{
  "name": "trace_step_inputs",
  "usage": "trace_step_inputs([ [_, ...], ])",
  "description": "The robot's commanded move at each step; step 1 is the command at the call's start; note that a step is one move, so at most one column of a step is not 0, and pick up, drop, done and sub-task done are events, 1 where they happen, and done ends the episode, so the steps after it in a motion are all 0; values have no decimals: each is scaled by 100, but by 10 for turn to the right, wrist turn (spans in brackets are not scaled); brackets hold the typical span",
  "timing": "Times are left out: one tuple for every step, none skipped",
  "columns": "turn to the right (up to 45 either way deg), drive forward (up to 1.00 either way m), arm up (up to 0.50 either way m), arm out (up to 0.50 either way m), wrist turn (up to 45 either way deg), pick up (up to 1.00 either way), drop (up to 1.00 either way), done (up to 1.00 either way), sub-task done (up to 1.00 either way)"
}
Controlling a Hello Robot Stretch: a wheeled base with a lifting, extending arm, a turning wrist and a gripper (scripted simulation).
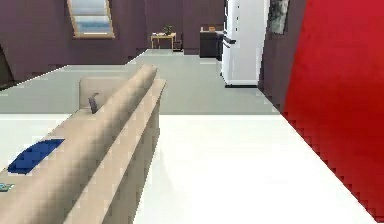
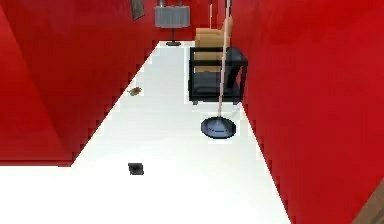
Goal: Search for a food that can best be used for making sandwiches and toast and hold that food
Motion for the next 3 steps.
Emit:
trace_step_inputs([
  [0, 100, 0, 0, 0, 0, 0, 0, 0],
  [0, 100, 0, 0, 0, 0, 0, 0, 0],
  [30, 0, 0, 0, 0, 0, 0, 0, 0],
])
